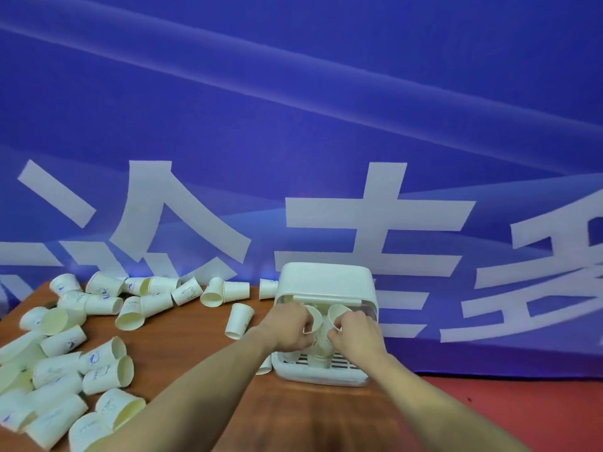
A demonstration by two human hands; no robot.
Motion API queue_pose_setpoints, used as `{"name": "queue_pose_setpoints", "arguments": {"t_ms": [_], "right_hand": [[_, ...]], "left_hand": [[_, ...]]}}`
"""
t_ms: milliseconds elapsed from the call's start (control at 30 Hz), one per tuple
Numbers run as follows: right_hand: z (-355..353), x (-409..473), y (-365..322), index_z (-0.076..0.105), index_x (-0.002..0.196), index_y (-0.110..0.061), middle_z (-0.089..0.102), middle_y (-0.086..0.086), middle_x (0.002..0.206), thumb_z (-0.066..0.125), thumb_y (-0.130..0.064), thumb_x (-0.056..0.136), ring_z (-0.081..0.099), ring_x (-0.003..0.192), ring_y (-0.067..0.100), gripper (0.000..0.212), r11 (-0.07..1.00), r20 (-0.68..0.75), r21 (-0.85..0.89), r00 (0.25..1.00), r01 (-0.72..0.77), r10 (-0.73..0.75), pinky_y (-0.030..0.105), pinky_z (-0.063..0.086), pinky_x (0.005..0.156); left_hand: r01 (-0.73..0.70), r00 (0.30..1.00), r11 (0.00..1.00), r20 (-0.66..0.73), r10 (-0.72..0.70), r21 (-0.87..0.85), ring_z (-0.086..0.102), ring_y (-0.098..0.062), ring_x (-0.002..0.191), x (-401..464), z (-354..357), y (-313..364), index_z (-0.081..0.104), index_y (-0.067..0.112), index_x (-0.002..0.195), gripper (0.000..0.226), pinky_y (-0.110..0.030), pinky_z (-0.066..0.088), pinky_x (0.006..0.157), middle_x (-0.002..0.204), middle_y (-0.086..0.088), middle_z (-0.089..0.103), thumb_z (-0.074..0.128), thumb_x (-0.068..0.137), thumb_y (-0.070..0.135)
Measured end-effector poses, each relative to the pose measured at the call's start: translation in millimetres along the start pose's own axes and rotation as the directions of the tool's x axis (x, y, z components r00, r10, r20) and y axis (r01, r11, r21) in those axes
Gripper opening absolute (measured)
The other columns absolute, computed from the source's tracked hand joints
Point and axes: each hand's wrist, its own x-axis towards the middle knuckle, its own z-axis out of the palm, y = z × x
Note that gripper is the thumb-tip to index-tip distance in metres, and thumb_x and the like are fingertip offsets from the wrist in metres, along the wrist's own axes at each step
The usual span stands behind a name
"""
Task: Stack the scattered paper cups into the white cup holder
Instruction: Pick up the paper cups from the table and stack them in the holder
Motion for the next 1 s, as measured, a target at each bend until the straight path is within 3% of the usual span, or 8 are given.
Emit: {"name": "queue_pose_setpoints", "arguments": {"t_ms": [100, 200, 300, 467, 733, 1000], "right_hand": [[4.4, -5.8, 21.2, 0.057, 0.068, -0.017, 0.051, 0.001, 0.067, 0.050, -0.028, 0.083, 0.055, 0.072, 0.028, 0.019, 0.999, 0.021, -0.007, 0.998, -0.052, 0.052, 0.031, 0.036, 0.060], [9.8, -12.7, 37.1, 0.052, 0.067, -0.018, 0.049, 0.000, 0.066, 0.050, -0.028, 0.085, 0.056, 0.074, 0.028, 0.020, 0.996, 0.040, -0.009, 0.995, -0.093, 0.093, 0.030, 0.035, 0.062], [16.9, -16.8, 53.2, 0.058, 0.073, -0.019, 0.055, 0.000, 0.073, 0.049, -0.030, 0.087, 0.056, 0.075, 0.025, 0.020, 0.992, 0.048, -0.005, 0.990, -0.129, 0.129, 0.030, 0.038, 0.064], [32.9, -24.2, 76.6, 0.064, 0.080, -0.018, 0.060, 0.003, 0.079, 0.047, -0.031, 0.086, 0.057, 0.077, 0.025, 0.022, 0.980, 0.083, -0.002, 0.976, -0.200, 0.199, 0.031, 0.040, 0.066], [51.8, -33.5, 90.1, 0.071, 0.099, -0.021, 0.071, 0.005, 0.096, 0.046, -0.035, 0.091, 0.065, 0.093, 0.027, 0.030, 0.963, 0.093, 0.023, 0.959, -0.269, 0.266, 0.031, 0.045, 0.077], [51.9, -37.7, 89.7, 0.069, 0.095, -0.018, 0.070, 0.009, 0.091, 0.044, -0.035, 0.090, 0.064, 0.089, 0.030, 0.030, 0.963, 0.061, 0.043, 0.963, -0.266, 0.264, 0.032, 0.047, 0.075]], "left_hand": [[-0.018, 1.000, 0.998, 0.015, 0.017, 0.062, 0.062, -0.026, 0.090, 9.7, 15.7, 11.1, 0.069, 0.014, 0.095, 0.027, -0.032, 0.048, 0.075, 0.093, -0.008, 0.070, 0.053, 0.089, 0.035], [0.004, 0.999, 0.996, 0.032, -0.007, 0.088, 0.063, -0.030, 0.091, 18.4, 32.1, 14.6, 0.069, 0.013, 0.097, 0.029, -0.033, 0.049, 0.074, 0.098, -0.011, 0.070, 0.049, 0.093, 0.034], [0.014, 0.998, 0.995, 0.059, -0.020, 0.098, 0.064, -0.031, 0.089, 28.4, 47.6, 16.4, 0.067, 0.012, 0.095, 0.030, -0.032, 0.041, 0.067, 0.097, -0.012, 0.069, 0.046, 0.096, 0.033], [-0.008, 0.996, 0.996, 0.084, 0.000, 0.090, 0.065, -0.031, 0.090, 45.6, 69.8, 19.1, 0.067, 0.013, 0.098, 0.029, -0.034, 0.049, 0.073, 0.099, -0.011, 0.070, 0.045, 0.097, 0.031], [-0.044, 0.987, 0.979, 0.159, 0.013, 0.199, 0.064, -0.031, 0.095, 58.5, 104.1, 16.3, 0.068, 0.015, 0.103, 0.028, -0.034, 0.048, 0.074, 0.105, -0.011, 0.067, 0.043, 0.094, 0.025], [-0.030, 0.977, 0.987, 0.212, -0.003, 0.156, 0.064, -0.028, 0.101, 63.6, 124.2, 14.6, 0.068, 0.013, 0.107, 0.031, -0.035, 0.050, 0.083, 0.111, -0.011, 0.068, 0.043, 0.096, 0.026]]}}
